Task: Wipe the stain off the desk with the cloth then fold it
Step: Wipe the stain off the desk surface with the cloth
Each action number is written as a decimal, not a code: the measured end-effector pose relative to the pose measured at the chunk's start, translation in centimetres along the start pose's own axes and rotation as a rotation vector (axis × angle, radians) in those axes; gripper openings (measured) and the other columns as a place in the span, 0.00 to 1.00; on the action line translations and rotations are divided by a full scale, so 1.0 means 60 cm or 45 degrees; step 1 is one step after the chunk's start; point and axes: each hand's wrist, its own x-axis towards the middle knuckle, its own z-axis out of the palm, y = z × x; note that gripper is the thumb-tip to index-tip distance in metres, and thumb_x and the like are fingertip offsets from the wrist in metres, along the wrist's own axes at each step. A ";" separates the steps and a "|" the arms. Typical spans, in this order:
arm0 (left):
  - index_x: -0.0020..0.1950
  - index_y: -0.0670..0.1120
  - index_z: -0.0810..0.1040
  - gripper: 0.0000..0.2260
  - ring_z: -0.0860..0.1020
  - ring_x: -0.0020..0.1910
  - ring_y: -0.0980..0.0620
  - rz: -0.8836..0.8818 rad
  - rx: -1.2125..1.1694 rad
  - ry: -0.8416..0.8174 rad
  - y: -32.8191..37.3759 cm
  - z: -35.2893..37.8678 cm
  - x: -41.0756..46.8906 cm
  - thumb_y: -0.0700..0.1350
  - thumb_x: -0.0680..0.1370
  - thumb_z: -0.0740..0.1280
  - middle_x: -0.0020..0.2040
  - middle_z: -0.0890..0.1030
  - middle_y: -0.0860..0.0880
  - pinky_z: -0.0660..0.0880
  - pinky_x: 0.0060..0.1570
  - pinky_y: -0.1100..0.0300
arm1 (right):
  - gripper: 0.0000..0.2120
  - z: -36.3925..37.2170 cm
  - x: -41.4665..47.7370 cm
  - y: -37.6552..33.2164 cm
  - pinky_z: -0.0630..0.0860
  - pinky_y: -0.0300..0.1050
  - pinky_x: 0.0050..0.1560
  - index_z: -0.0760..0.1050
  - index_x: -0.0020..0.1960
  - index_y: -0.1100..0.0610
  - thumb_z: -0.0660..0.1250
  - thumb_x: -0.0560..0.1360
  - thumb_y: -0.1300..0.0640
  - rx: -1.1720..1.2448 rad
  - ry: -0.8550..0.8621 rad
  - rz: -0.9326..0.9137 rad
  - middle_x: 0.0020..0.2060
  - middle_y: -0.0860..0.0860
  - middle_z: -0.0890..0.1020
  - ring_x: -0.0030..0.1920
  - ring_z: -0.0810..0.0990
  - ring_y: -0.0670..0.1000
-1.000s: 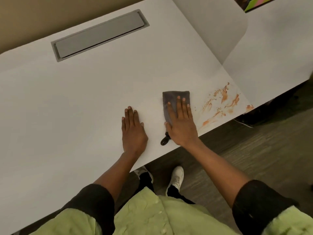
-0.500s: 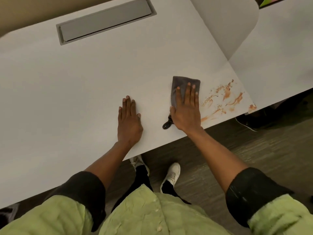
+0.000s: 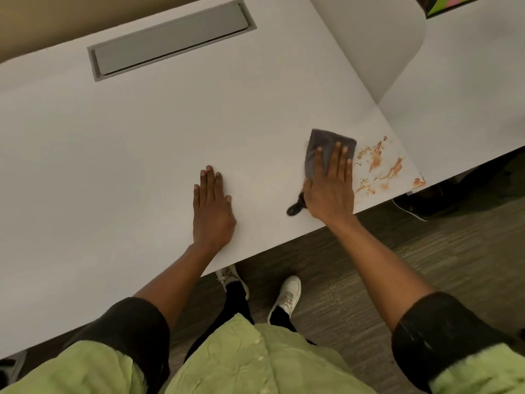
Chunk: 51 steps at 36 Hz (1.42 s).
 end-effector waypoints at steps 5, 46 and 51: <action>0.89 0.41 0.48 0.28 0.39 0.89 0.48 -0.003 0.001 0.012 0.003 0.004 -0.001 0.43 0.90 0.52 0.90 0.43 0.45 0.35 0.86 0.53 | 0.36 0.014 -0.039 -0.039 0.48 0.65 0.83 0.40 0.85 0.59 0.51 0.85 0.46 0.038 0.032 -0.147 0.82 0.69 0.41 0.84 0.40 0.67; 0.89 0.39 0.47 0.30 0.37 0.89 0.46 -0.067 0.120 -0.074 0.019 0.006 0.005 0.47 0.91 0.53 0.90 0.40 0.43 0.37 0.87 0.47 | 0.39 0.000 -0.054 -0.009 0.52 0.62 0.83 0.50 0.84 0.59 0.64 0.78 0.59 0.092 0.233 0.282 0.84 0.66 0.47 0.85 0.46 0.64; 0.88 0.37 0.47 0.29 0.38 0.89 0.43 -0.126 0.142 -0.053 0.036 0.014 0.008 0.45 0.90 0.53 0.89 0.41 0.40 0.39 0.87 0.42 | 0.37 0.015 -0.080 -0.031 0.55 0.62 0.83 0.51 0.85 0.55 0.58 0.77 0.59 0.036 0.139 -0.140 0.84 0.63 0.47 0.85 0.48 0.64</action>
